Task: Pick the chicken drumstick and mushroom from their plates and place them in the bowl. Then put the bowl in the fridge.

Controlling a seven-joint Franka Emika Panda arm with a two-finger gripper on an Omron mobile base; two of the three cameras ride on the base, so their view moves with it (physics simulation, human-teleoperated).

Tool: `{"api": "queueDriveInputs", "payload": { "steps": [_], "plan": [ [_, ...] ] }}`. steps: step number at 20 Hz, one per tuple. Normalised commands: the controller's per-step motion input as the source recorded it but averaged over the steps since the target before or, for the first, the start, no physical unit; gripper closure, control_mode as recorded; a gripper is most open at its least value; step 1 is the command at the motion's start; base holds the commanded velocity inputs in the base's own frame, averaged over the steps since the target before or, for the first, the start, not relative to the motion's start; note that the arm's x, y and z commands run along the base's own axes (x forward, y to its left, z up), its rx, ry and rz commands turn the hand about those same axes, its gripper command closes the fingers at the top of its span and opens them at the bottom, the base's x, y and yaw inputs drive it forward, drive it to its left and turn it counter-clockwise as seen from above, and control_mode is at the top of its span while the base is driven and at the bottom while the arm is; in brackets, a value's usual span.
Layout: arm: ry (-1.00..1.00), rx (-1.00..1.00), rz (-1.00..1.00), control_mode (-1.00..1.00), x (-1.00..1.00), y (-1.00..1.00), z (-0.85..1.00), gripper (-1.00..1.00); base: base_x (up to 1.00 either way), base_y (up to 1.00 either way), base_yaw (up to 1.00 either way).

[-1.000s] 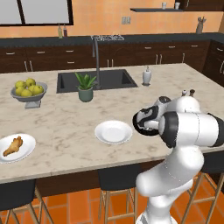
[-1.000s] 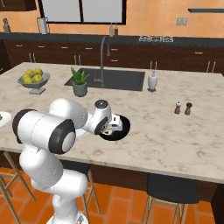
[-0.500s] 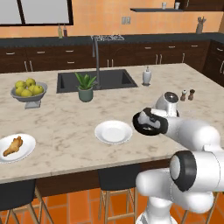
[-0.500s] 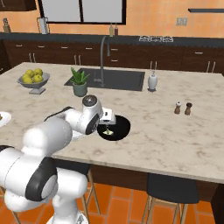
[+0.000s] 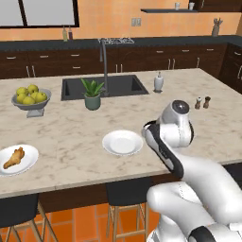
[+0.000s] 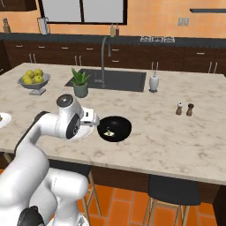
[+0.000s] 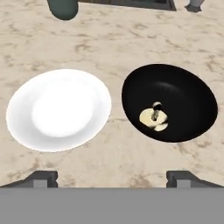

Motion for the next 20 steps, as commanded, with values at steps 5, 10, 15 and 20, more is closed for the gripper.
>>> {"api": "queueDriveInputs", "payload": {
  "steps": [5,10,15,20],
  "plan": [
    [0.00,0.06,-0.01,-1.00,-1.00,0.01,0.10,-1.00,0.00,0.00,0.00],
    [-0.06,0.05,0.00,-1.00,-0.93,0.19,0.27,-1.00,0.00,0.00,0.00],
    [0.00,0.00,0.00,1.00,0.00,0.00,0.00,-1.00,-0.72,0.49,0.00],
    [0.00,0.00,0.00,1.00,0.00,0.00,0.00,-1.00,-0.57,0.86,0.00]
  ]
}}
